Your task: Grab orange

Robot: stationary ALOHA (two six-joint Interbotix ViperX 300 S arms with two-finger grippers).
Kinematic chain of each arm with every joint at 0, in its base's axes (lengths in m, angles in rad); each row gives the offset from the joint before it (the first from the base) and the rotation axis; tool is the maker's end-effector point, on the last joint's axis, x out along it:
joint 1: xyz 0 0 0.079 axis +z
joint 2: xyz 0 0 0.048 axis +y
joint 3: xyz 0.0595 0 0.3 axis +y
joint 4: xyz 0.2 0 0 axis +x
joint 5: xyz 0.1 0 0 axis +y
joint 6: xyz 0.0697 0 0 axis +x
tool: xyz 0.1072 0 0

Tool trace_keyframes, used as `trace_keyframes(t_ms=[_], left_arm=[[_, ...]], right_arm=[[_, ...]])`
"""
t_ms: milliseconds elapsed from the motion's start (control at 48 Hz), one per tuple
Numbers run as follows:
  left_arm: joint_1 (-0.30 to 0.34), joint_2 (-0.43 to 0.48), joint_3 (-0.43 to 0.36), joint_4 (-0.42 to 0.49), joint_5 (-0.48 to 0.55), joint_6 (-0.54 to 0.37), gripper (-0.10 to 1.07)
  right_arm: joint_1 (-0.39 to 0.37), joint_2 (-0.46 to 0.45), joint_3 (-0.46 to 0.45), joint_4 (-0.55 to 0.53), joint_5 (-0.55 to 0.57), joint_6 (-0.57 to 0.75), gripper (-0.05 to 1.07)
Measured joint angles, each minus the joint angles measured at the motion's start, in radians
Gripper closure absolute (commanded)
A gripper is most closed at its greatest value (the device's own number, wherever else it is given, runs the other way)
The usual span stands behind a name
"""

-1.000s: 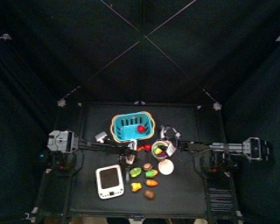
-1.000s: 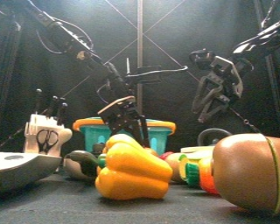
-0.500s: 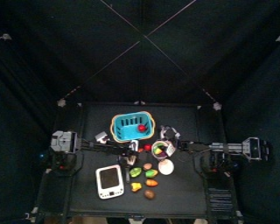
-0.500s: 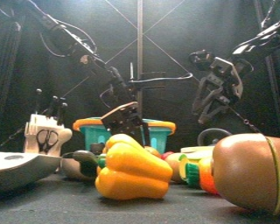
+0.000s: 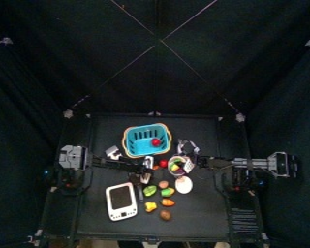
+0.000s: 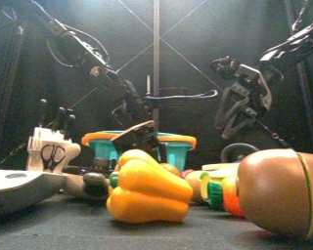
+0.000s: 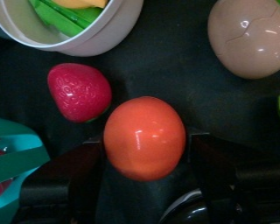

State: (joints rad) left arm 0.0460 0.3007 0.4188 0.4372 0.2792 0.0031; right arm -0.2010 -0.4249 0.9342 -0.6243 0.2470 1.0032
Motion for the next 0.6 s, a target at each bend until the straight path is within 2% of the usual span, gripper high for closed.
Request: trace_keyframes(t_ms=[188,417,604], left_arm=[[-0.005,-0.008,0.0,-0.009,0.003,0.0,0.14],[-0.02,-0.078,0.0,-0.011,0.006,0.0,0.14],[-0.026,-0.092,0.006,-0.012,0.006,-0.002,0.14]], right_arm=[[0.002,0.0,0.0,0.0,0.0,0.0,0.09],[0.0,0.0,0.0,0.0,0.002,0.0,0.09],[0.002,-0.002,0.0,0.0,0.002,0.0,0.09]])
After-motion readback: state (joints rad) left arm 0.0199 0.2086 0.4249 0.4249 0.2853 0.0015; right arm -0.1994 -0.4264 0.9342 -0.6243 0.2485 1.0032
